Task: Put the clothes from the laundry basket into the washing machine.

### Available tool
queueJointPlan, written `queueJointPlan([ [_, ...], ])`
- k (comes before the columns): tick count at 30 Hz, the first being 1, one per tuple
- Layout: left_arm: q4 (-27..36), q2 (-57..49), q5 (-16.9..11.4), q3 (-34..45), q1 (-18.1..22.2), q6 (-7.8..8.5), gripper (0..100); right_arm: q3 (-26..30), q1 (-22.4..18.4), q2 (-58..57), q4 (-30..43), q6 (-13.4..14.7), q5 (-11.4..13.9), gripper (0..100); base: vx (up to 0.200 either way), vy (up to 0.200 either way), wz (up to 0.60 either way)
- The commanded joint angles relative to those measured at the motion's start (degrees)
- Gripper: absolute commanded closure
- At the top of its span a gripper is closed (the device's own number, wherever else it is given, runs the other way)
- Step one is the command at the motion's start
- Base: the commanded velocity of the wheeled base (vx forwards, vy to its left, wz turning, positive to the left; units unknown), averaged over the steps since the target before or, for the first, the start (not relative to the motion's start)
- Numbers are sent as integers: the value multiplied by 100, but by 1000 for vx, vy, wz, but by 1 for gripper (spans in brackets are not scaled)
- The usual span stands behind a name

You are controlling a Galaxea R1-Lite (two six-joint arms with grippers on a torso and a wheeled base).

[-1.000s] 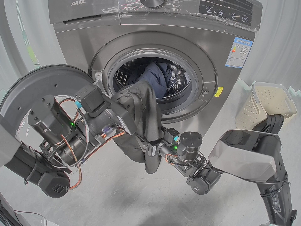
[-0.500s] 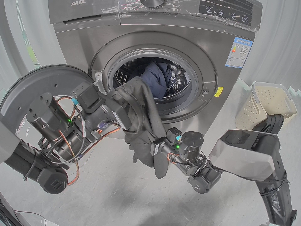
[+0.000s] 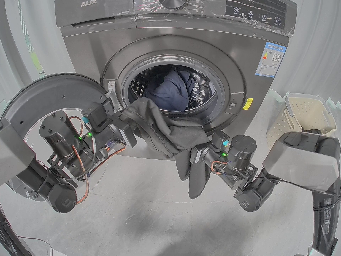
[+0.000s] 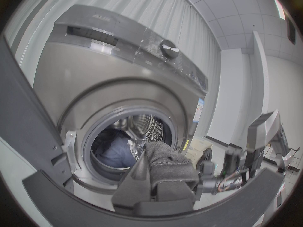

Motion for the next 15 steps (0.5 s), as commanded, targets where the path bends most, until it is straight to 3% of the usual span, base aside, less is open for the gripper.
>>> queueJointPlan([
  [1, -1, 408, -157, 278, 125, 28, 100, 126, -23, -431, 10, 8, -11, 100, 0, 0, 0],
  [11, -1, 1015, -658, 981, 72, 572, 100, 38, 311, -484, 54, 25, -11, 100, 0, 0, 0],
  [15, -10, 1261, -667, 999, 54, 766, 100, 3, 416, -484, 62, 25, -28, 100, 0, 0, 0],
])
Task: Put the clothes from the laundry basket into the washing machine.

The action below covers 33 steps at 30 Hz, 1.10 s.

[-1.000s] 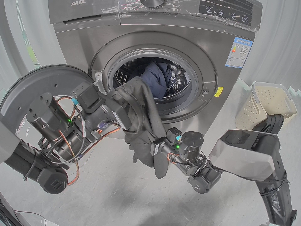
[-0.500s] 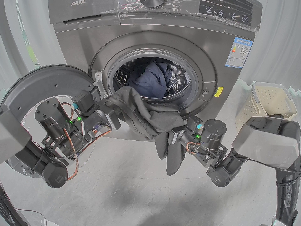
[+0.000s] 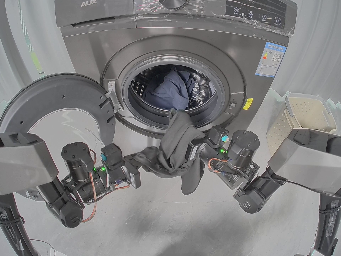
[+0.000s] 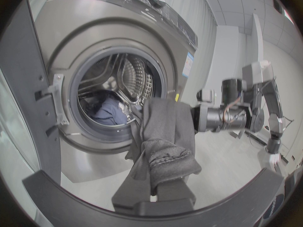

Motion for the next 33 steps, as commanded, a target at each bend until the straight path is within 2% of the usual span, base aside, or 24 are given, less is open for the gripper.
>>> queueJointPlan([
  [1, -1, 446, -27, 98, -17, 188, 100, -45, 127, -42, 1, 0, -6, 100, 0, 0, 0],
  [6, -1, 472, -27, 81, -9, 206, 100, -45, 127, -42, 1, 0, -6, 100, 0, 0, 0],
  [7, -10, 472, -36, 81, -9, 206, 0, -45, 127, -42, 1, 0, -6, 100, 0, 0, 0],
  [12, -1, 455, -80, 116, -17, 162, 0, -80, -40, -51, 10, -9, -6, 100, 0, 0, 0],
  [16, -10, 464, -221, 424, -35, 223, 0, -133, -198, -51, 1, -9, -6, 100, 0, 0, 0],
  [18, -1, 507, -361, 573, -97, 285, 0, -150, -242, -60, 10, -9, -6, 100, 0, 0, 0],
  [22, -10, 622, -520, 793, -132, 548, 0, -265, -321, -121, 37, -9, -6, 100, 0, 0, 0],
  [26, -1, 648, -616, 951, -132, 601, 0, -353, -382, -165, 89, -9, -6, 100, 0, 0, 0],
  [30, -10, 754, -678, 986, -149, 733, 0, -476, -409, -157, 133, -9, -6, 100, 0, 0, 0],
  [33, -10, 754, -643, 784, -149, 689, 0, -440, -303, -104, 133, 0, -6, 100, 0, 0, 0],
])
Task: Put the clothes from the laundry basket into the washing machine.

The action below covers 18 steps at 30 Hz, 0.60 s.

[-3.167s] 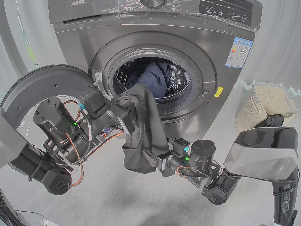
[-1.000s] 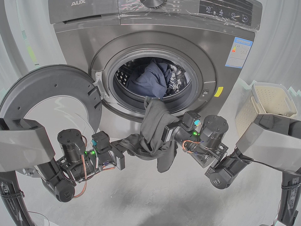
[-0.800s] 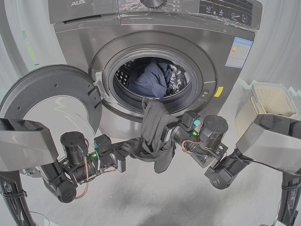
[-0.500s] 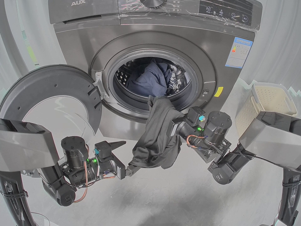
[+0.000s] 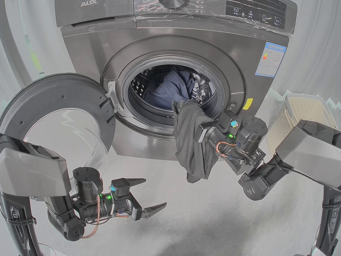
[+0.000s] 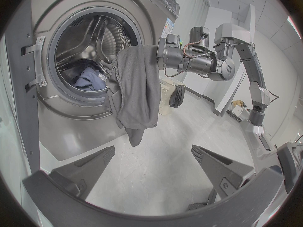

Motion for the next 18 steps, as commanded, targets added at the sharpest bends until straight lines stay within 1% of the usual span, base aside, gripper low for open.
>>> queueJointPlan([
  [1, -8, 67, 23, -214, -8, -46, 0, -5, 121, 41, -3, 6, 1, 100, 0, 0, 0],
  [2, -8, 67, 41, -354, 1, -64, 0, -5, 235, 50, -3, 6, -16, 100, 0, 0, 0],
  [5, -8, 67, 49, -495, 36, -82, 0, -14, 411, 138, 6, 6, -69, 100, 0, 0, 0],
  [7, -8, 58, 58, -627, 45, -170, 0, -14, 552, 208, 6, -3, -69, 100, 0, 0, 0],
  [10, -8, 41, 181, -785, 36, -257, 0, -32, 640, 270, 6, 6, -78, 100, 0, 0, 0],
  [13, -25, 58, 515, -1154, -43, -556, 0, -32, 719, 331, 6, 6, -78, 100, 0, 0, 0],
  [14, -25, 76, 665, -1260, -113, -653, 0, -40, 745, 323, -3, 6, -78, 100, 0, 0, 0],
  [15, -25, 102, 744, -1321, -166, -714, 0, -49, 763, 323, 6, 6, -87, 100, 0, 0, 0],
  [18, -25, 155, 779, -1356, -192, -723, 0, -58, 807, 314, 6, 6, -78, 100, 0, 0, 0],
])
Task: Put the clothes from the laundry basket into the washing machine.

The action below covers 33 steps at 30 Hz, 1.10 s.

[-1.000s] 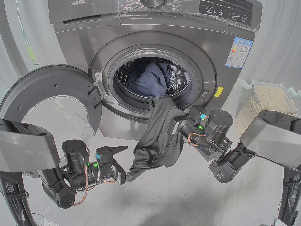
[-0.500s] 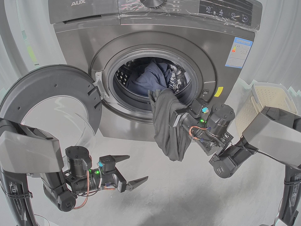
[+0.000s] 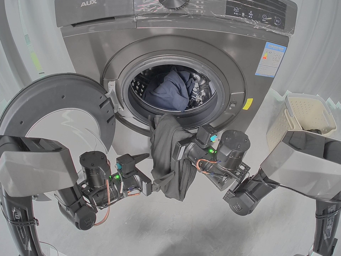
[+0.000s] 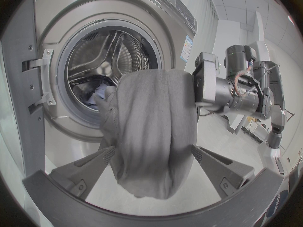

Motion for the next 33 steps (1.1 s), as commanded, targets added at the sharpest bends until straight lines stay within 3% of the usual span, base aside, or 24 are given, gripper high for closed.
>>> queueJointPlan([
  [1, -3, 83, 26, -164, -88, -31, 0, -19, 90, 51, -3, 0, -8, 100, 0, 0, 0],
  [8, -3, 259, 34, -244, -105, -31, 0, -28, 239, 7, -3, 9, -16, 100, 0, 0, 0],
  [11, -12, 365, 34, -340, -96, -31, 0, -28, 389, -11, -3, 17, -245, 100, 0, 0, 0],
  [17, -12, 505, 61, -534, -17, -101, 0, 43, 582, -90, -3, 88, -298, 100, 0, 0, 0],
  [33, -12, 866, 316, -1017, 202, -215, 0, 508, 653, -301, -29, 263, -456, 100, 0, 0, 0],
])
